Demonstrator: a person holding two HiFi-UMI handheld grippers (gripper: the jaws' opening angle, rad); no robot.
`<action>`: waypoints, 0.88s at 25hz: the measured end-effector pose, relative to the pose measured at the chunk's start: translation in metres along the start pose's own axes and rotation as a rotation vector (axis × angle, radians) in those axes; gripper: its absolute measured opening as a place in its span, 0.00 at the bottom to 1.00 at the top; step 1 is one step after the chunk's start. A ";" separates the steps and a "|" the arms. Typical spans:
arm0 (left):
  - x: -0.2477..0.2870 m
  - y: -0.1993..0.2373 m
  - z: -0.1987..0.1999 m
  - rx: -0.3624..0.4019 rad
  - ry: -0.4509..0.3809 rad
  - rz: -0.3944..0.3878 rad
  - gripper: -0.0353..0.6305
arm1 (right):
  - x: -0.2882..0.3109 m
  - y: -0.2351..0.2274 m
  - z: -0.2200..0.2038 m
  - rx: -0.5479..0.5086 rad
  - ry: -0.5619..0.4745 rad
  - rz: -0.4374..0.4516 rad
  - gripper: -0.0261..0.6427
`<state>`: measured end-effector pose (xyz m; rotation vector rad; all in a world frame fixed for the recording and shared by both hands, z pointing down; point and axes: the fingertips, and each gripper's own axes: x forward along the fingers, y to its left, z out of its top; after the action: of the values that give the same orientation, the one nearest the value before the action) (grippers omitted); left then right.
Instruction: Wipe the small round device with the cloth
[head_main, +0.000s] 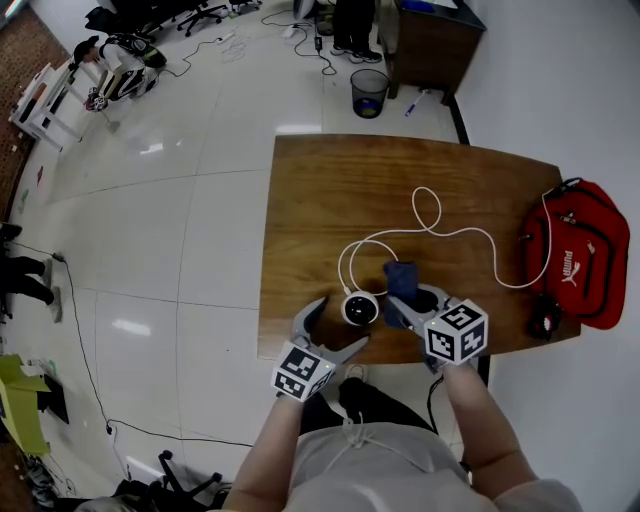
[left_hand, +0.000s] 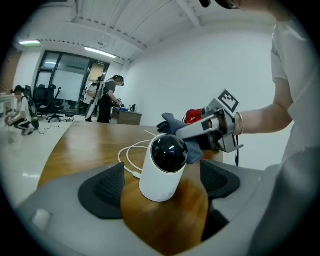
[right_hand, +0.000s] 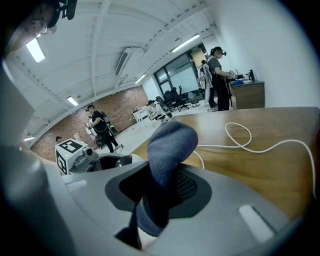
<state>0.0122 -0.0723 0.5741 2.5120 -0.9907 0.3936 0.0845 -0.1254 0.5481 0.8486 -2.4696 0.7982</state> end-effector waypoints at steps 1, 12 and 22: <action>0.005 -0.002 -0.001 0.013 0.002 -0.002 0.76 | 0.001 -0.002 0.000 -0.002 0.002 0.001 0.20; 0.053 0.009 -0.004 0.099 0.030 0.078 0.78 | -0.006 -0.028 0.006 0.001 -0.043 -0.005 0.20; 0.064 0.002 0.001 0.235 0.006 0.140 0.62 | -0.008 -0.044 0.005 0.023 -0.042 -0.012 0.20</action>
<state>0.0561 -0.1118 0.5999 2.6527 -1.1832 0.5911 0.1185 -0.1537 0.5566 0.8963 -2.4944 0.8133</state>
